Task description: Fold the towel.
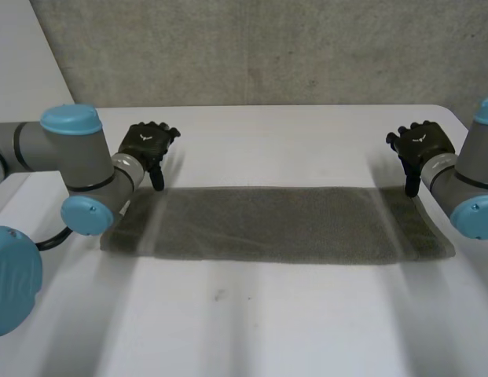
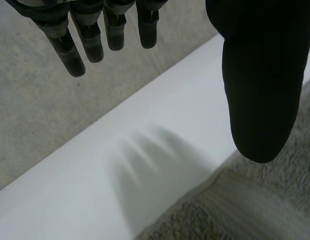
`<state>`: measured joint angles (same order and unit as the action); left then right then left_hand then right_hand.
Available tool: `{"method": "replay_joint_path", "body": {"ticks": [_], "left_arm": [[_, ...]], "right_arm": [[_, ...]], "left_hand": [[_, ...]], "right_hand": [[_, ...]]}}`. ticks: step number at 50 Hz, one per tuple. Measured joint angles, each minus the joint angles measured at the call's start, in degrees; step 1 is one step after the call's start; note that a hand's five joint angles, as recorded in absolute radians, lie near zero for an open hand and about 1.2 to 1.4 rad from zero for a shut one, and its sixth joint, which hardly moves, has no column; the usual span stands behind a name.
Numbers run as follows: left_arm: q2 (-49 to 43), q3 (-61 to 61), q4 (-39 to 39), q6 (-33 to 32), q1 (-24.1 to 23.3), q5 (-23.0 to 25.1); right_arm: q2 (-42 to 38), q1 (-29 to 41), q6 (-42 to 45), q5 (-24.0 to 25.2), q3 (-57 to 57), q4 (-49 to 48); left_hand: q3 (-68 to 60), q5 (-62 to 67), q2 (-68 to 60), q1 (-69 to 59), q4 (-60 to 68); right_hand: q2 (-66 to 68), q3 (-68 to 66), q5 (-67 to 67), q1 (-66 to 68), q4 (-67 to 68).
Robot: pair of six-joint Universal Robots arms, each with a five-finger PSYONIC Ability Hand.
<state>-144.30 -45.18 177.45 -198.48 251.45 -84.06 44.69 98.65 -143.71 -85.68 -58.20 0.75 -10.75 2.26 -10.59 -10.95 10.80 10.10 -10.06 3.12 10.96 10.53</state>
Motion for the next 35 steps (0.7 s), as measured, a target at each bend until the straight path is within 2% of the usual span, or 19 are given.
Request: {"method": "replay_joint_path", "body": {"ticks": [7,14,16,20,25,29,35], "left_arm": [[7.58,-7.83,-0.02,3.7,-0.02,-0.15],[20.82,-25.62,1.3,6.66,0.56,-0.07],[22.19,-27.62,1.66,6.76,0.63,-0.07],[29.59,-38.93,4.84,6.96,1.01,-0.01],[34.58,-48.25,9.25,6.93,1.17,0.03],[36.71,-53.41,12.41,6.93,1.31,0.04],[38.2,-57.69,15.61,7.78,1.67,0.04]], "right_arm": [[6.97,-0.06,-2.37,0.42,-6.0,0.33],[17.77,-0.68,-2.6,0.75,-20.47,1.05],[18.64,-0.84,-2.57,0.86,-21.94,1.08],[23.11,-2.8,-2.36,2.69,-31.25,0.71],[25.24,-6.27,-2.28,7.54,-39.82,-1.06],[25.57,-8.45,-2.53,10.42,-44.17,-4.38],[25.11,-10.73,-2.91,12.44,-48.09,-11.32]], "left_hand": [[0.98,-0.49,0.85,0.92,-0.89],[1.11,-0.54,1.05,0.99,-1.08],[1.11,-0.54,1.05,0.99,-1.08],[1.15,-0.56,1.09,0.99,-1.08],[1.15,-0.56,1.1,1.0,-1.08],[1.15,-0.56,1.1,1.0,-1.08],[1.15,-0.56,1.11,1.0,-1.09]], "right_hand": [[-0.25,0.29,-0.05,-0.45,-0.31],[-0.43,0.47,-0.05,-0.56,-0.53],[-0.43,0.46,-0.05,-0.49,-0.52],[4.54,-4.32,0.75,5.9,3.88],[14.51,-14.71,11.38,17.73,14.24],[18.79,-18.66,15.28,22.13,18.21],[22.91,-23.04,19.49,26.91,22.54]]}}
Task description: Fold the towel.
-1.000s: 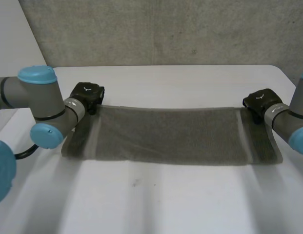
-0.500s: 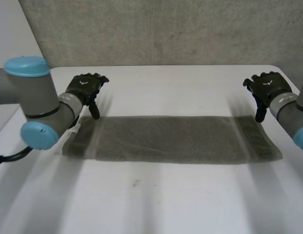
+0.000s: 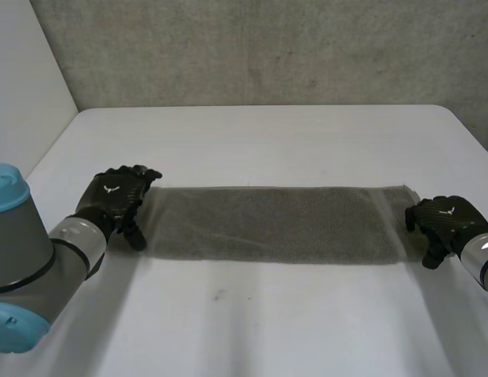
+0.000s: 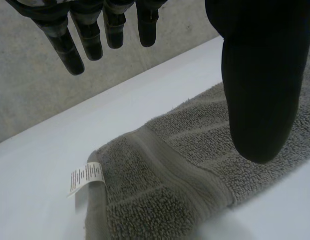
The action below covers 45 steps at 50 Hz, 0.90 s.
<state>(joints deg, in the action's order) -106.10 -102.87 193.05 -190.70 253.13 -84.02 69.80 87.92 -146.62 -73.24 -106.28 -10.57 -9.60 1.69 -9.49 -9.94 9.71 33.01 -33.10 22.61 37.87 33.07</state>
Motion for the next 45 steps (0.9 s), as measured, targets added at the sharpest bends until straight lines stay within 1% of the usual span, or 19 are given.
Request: {"method": "replay_joint_path", "body": {"ticks": [6,9,10,11,15,16,21,26,29,34,35,36,41,43,45], "left_arm": [[0.21,-1.16,1.24,2.51,0.45,0.0],[0.17,-1.27,1.41,3.91,0.66,0.0],[0.17,-1.27,1.41,3.91,0.66,0.0],[0.15,-1.27,1.41,4.33,0.71,0.0],[0.12,-1.26,1.4,4.62,0.72,0.0],[0.11,-1.26,1.39,4.66,0.72,0.0],[0.12,-1.32,1.37,4.62,0.71,0.0],[0.18,-1.43,1.32,4.57,0.7,0.0],[0.24,-1.47,1.3,4.55,0.7,0.0],[0.55,-1.62,1.31,4.55,0.69,0.01],[0.55,-1.62,1.31,4.55,0.69,0.01],[0.67,-1.67,1.32,4.54,0.7,0.03],[0.97,-1.71,1.34,4.55,0.78,0.07],[1.16,-1.72,1.35,4.55,0.93,0.08],[1.34,-1.72,1.35,4.54,1.07,0.08]], "right_arm": [[-1.72,-0.93,0.06,0.12,-0.62,-3.75],[-2.59,-1.32,0.1,0.05,-0.32,-4.54],[-2.59,-1.32,0.1,0.05,-0.32,-4.54],[-2.9,-1.49,0.11,0.08,-0.13,-4.8],[-3.2,-1.78,0.12,0.39,0.01,-5.18],[-3.37,-1.93,0.15,0.68,0.06,-5.35],[-3.83,-2.18,0.33,1.2,0.16,-5.53],[-4.11,-2.55,0.59,1.17,0.36,-5.55],[-3.98,-4.15,0.76,0.87,0.65,-5.52],[-3.45,-9.58,1.5,0.54,2.12,-5.03],[-3.45,-9.58,1.5,0.54,2.12,-5.03],[-3.16,-12.52,2.53,0.54,3.23,-4.7],[-2.34,-19.67,7.14,0.55,6.82,-3.34],[-2.05,-21.06,8.92,0.52,8.33,-2.61],[-1.65,-20.64,10.02,0.44,10.16,-1.8]], "left_hand": [[0.0,0.0,0.0,0.0,-0.04],[0.0,0.0,0.0,0.0,-0.04],[0.0,0.0,0.0,0.0,-0.04],[0.0,0.0,0.0,0.0,-0.04],[0.0,0.0,0.0,0.0,-0.04],[0.0,0.0,0.0,0.0,-0.04],[0.0,0.0,0.0,-0.01,-0.04],[0.0,0.0,0.01,0.0,-0.04],[0.0,0.0,0.01,0.0,-0.04],[0.0,0.0,0.01,0.0,-0.04],[0.0,0.0,0.01,0.0,-0.04],[0.0,0.0,0.02,0.0,-0.04],[0.0,0.0,0.02,0.0,-0.04],[0.0,0.0,0.02,0.0,-0.04],[0.0,0.0,0.02,0.0,-0.04]], "right_hand": [[2.2,-2.12,2.27,2.48,2.16],[7.04,-6.99,6.6,7.97,6.67],[7.04,-6.99,6.6,7.97,6.67],[10.67,-10.56,10.33,11.99,10.39],[16.39,-16.28,16.28,18.55,16.33],[20.74,-20.69,20.11,23.65,20.73],[34.03,-33.84,33.79,38.74,33.93],[35.67,-35.74,35.72,40.57,35.87],[36.17,-36.28,36.14,41.1,36.45],[36.32,-36.44,36.44,41.44,36.6],[36.32,-36.44,36.44,41.44,36.6],[36.32,-36.48,36.45,41.45,36.64],[36.32,-36.5,36.54,41.6,36.65],[36.32,-36.5,36.59,41.62,36.65],[36.32,-36.54,36.62,41.63,36.66]]}}
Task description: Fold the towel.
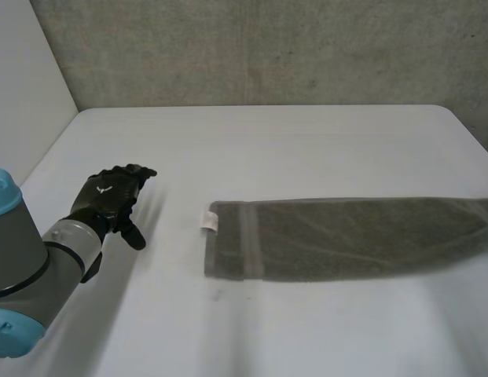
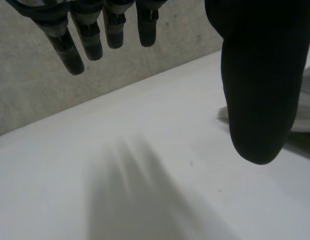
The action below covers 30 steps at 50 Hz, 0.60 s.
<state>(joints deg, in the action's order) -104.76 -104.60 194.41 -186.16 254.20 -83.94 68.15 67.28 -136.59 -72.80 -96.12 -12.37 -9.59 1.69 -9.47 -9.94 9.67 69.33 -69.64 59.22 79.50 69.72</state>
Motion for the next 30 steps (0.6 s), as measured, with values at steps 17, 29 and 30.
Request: {"method": "replay_joint_path", "body": {"ticks": [17,29,30], "left_arm": [[2.03,-0.61,-0.01,0.09,0.48,-0.11],[2.59,-1.05,0.01,0.1,0.4,-0.08],[2.57,-1.07,0.01,0.1,0.39,-0.08]], "right_arm": [[-2.16,43.07,-7.64,-7.86,15.47,1.16],[-14.72,67.28,-7.75,-9.01,19.23,1.08],[-15.97,68.44,-7.72,-9.03,19.09,1.13]], "left_hand": [[0.0,0.0,0.0,-0.01,0.0],[0.0,0.0,0.0,-0.01,-0.01],[0.0,0.0,0.01,0.0,-0.01]], "right_hand": [[0.22,-0.19,0.04,0.01,0.02],[0.22,-0.19,0.04,0.06,0.03],[0.22,-0.19,0.04,0.06,0.03]]}}
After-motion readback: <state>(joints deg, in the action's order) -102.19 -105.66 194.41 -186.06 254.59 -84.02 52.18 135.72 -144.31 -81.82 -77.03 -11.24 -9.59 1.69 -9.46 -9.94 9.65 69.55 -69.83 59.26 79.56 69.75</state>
